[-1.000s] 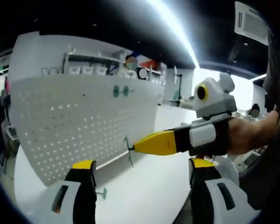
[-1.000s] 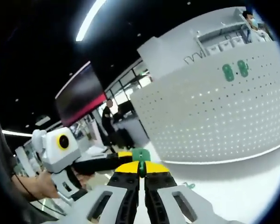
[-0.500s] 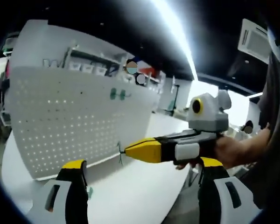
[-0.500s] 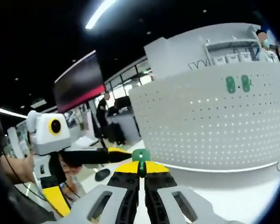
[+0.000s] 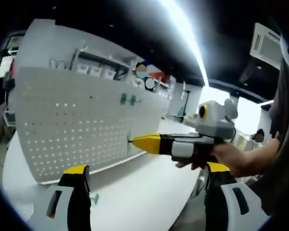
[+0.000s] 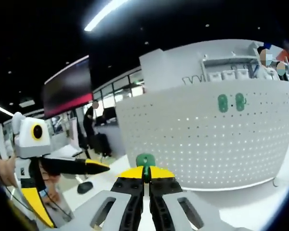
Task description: Insert the hook assembly into the mounting plate slot until the hook locks in place.
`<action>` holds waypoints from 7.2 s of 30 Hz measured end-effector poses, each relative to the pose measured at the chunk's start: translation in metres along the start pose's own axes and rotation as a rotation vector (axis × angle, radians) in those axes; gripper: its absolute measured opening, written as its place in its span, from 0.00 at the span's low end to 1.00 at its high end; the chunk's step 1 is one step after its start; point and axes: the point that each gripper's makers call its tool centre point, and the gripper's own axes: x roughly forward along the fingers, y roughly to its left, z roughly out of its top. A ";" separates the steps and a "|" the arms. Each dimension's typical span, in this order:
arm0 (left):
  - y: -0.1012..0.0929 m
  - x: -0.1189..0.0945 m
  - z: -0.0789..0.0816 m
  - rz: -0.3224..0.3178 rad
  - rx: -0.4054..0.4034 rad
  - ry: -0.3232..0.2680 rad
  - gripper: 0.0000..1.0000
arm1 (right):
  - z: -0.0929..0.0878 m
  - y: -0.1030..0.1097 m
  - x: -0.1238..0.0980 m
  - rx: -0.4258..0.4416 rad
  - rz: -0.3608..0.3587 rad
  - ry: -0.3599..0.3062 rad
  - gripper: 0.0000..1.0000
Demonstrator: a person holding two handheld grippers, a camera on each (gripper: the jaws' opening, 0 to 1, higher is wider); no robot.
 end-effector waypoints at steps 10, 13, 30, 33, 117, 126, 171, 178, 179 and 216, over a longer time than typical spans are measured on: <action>0.005 -0.002 -0.002 0.017 -0.012 0.007 1.00 | 0.019 -0.048 0.008 -0.046 -0.102 -0.046 0.00; 0.007 -0.002 -0.002 0.020 -0.015 0.008 1.00 | 0.024 -0.065 0.008 -0.049 -0.137 -0.058 0.00; 0.015 -0.001 -0.001 0.033 -0.042 0.014 1.00 | 0.053 -0.152 0.008 -0.087 -0.295 -0.113 0.00; 0.016 0.000 -0.001 0.034 -0.042 0.017 1.00 | 0.055 -0.167 0.006 -0.094 -0.323 -0.115 0.00; 0.038 -0.006 -0.011 0.106 -0.083 0.037 1.00 | 0.096 -0.265 0.023 -0.076 -0.487 -0.177 0.08; 0.038 -0.014 -0.014 0.118 -0.092 0.033 1.00 | 0.100 -0.258 0.015 -0.117 -0.499 -0.156 0.16; 0.039 -0.030 -0.074 0.157 -0.184 0.202 1.00 | -0.032 -0.106 -0.078 -0.071 -0.213 0.172 0.58; 0.038 -0.028 -0.089 0.150 -0.205 0.237 1.00 | -0.066 -0.077 -0.091 -0.015 -0.164 0.250 0.66; 0.038 -0.028 -0.091 0.149 -0.208 0.240 1.00 | -0.069 -0.074 -0.093 -0.009 -0.159 0.258 0.67; 0.084 0.029 -0.150 0.130 -0.283 0.331 0.93 | -0.146 -0.027 -0.139 0.146 -0.078 0.430 0.62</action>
